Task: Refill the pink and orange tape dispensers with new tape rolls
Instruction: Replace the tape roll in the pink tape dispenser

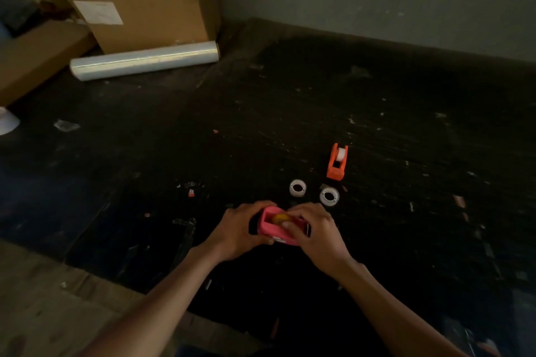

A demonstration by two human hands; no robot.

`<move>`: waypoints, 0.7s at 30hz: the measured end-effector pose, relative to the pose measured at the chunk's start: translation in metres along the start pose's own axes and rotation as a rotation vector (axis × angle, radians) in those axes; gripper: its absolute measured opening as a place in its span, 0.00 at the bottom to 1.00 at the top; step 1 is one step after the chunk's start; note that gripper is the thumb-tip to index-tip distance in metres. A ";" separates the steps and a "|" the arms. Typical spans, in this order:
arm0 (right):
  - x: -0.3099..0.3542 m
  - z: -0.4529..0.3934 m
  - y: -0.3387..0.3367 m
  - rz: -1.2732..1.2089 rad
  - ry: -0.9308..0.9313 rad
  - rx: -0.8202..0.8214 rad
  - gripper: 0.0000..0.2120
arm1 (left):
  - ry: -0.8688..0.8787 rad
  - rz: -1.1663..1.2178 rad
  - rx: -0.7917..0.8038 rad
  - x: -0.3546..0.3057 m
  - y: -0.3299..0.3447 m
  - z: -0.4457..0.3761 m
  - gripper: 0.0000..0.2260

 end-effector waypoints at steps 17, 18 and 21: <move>-0.055 0.005 0.007 -0.952 0.560 0.073 0.17 | -0.018 0.028 -0.292 -0.021 -0.031 0.017 0.26; -0.051 0.006 0.011 -0.973 0.551 0.106 0.22 | 0.010 0.087 -0.305 -0.033 -0.025 0.017 0.22; -0.043 0.009 0.020 -1.035 0.522 0.161 0.29 | 0.048 0.204 -0.279 -0.055 -0.002 0.013 0.16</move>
Point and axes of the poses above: each hand's wrist, its own z-axis away from the middle knuckle, its own y-axis out of the palm, x = y × z, the point moved 10 cm from there along -z, towards the middle knuckle, and after that the axes turned 13 degrees about y, right-handed, at the moved point
